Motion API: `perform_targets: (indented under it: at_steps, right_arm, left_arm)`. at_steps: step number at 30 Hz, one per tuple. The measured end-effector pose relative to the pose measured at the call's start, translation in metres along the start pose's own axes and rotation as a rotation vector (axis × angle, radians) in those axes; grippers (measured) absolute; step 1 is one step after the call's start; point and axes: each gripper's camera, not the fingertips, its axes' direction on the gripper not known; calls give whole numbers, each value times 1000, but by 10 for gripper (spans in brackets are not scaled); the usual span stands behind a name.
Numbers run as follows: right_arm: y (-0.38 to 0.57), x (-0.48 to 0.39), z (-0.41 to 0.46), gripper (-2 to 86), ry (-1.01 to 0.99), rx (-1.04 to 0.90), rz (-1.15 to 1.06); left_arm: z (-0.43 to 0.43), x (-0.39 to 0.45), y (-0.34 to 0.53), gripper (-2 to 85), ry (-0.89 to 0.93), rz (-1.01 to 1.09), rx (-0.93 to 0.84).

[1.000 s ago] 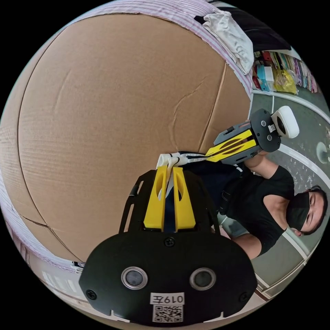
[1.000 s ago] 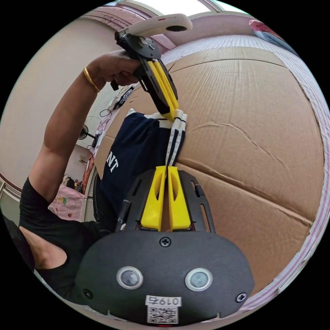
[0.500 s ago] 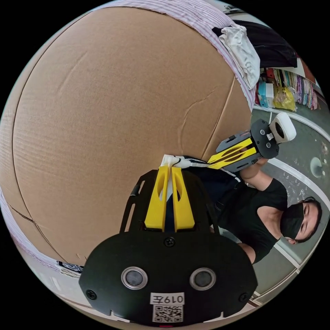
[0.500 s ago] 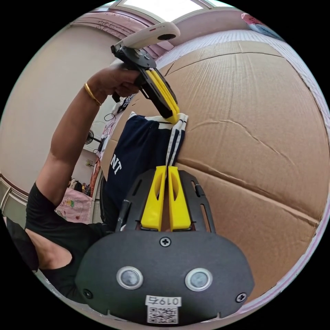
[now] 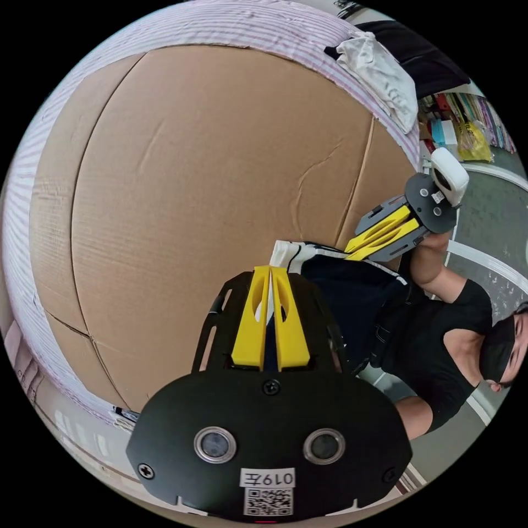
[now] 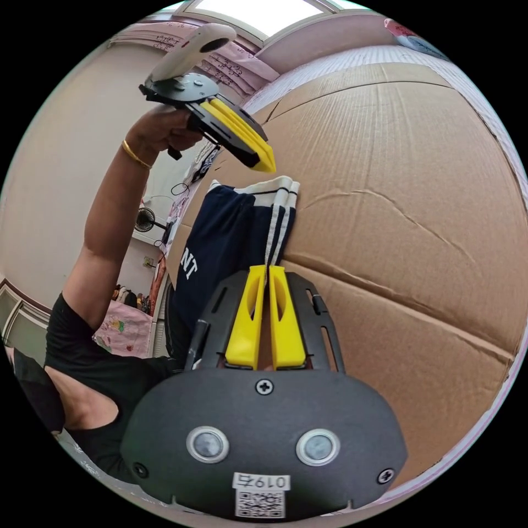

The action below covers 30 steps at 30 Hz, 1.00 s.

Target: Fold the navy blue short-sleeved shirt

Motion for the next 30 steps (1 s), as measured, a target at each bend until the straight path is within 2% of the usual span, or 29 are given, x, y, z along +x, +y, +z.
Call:
perform_targets:
  at_steps: [4, 7, 13, 16, 21, 23, 26, 30]
  right_arm:
    - [4, -1, -5, 0, -10, 2, 3]
    - [8, -4, -9, 0, -8, 3, 2]
    - [17, -5, -15, 0, -19, 1, 4]
    - [21, -8, -18, 0, -11, -3, 0]
    - [30, -11, -23, 0, -6, -3, 2]
    - [35, -10, -26, 0, -11, 0, 5]
    - [41, -12, -29, 0, -9, -1, 2]
    - [48, -12, -33, 0, -11, -4, 1]
  left_arm:
    - [-7, 28, 11, 34, 88, 82, 123]
    - [4, 47, 11, 76, 32, 89, 115]
    - [12, 135, 27, 85, -170, 364, 210]
    - [30, 190, 31, 78, -322, 473, 146]
    - [81, 282, 20, 61, -748, 642, -35]
    - [99, 296, 12, 57, -822, 678, -116]
    - [113, 306, -2, 57, -763, 694, -200]
    - [116, 316, -18, 45, -712, 678, -172]
